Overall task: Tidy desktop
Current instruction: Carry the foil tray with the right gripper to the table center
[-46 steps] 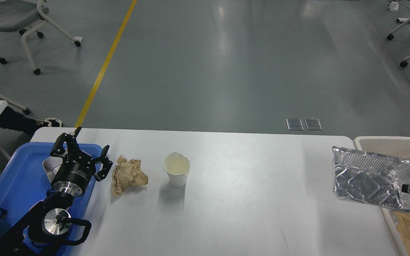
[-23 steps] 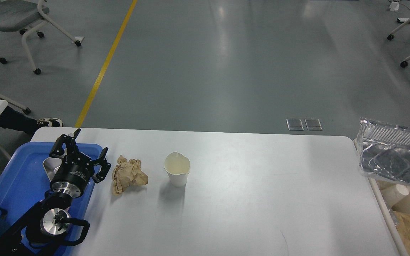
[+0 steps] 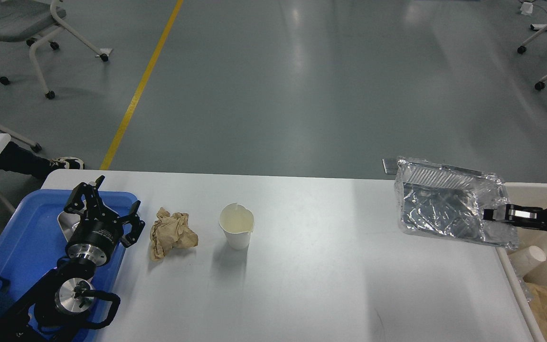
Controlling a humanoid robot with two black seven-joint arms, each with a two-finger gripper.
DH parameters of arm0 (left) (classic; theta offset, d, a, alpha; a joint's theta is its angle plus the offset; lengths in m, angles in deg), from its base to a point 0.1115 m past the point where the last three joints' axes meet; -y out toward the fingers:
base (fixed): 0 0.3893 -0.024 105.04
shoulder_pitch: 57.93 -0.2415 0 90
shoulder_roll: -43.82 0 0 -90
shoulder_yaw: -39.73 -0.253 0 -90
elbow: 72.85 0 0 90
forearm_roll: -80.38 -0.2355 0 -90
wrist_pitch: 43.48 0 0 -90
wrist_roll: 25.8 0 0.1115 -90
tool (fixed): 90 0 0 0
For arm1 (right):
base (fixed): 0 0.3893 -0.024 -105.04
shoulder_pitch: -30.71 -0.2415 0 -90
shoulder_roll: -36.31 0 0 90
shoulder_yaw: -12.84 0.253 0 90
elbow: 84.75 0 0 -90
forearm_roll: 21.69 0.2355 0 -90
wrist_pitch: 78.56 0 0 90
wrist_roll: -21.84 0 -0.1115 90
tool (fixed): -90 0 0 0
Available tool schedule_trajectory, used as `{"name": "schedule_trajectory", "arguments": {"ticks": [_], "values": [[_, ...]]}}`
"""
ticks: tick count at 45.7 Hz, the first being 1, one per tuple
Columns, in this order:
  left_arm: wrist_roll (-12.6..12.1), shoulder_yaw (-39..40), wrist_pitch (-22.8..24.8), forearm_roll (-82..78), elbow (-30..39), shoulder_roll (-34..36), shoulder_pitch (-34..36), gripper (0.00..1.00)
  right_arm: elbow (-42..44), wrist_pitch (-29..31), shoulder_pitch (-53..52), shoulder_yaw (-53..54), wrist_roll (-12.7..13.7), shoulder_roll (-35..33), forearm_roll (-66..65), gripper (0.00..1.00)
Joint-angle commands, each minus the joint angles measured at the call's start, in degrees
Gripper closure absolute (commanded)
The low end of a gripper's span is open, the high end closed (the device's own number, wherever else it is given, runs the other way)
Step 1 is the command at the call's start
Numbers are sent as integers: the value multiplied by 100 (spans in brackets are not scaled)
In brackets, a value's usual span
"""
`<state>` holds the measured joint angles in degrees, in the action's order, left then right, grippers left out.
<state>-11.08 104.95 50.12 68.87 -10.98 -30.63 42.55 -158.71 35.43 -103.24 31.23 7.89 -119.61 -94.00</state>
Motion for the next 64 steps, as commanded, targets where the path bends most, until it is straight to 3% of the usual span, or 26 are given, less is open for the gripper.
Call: {"name": "schedule_trajectory", "arguments": {"ticks": [1,11,20,33,43,64], "values": [[21,9,71,-10,19,-8,-2,4,100,-8,-122,-20,174,439,-29,100],[83,18,536,-10,98,-70,-10,4,162,-78,-158,-29,367,826,24,100],[101,9,519,-1,98,-123,7,4,285,-69,-351,-64,569,1248,24,100],[65,9,519,8,89,-114,7,4,874,-113,-1519,-1496,798,2171,147,100],[118,9,510,8,19,-114,51,4,1366,-131,-2065,-2383,842,2786,367,100],[118,0,370,-19,10,-114,51,4,1963,-289,-2522,-3245,763,3664,1122,100]]}}
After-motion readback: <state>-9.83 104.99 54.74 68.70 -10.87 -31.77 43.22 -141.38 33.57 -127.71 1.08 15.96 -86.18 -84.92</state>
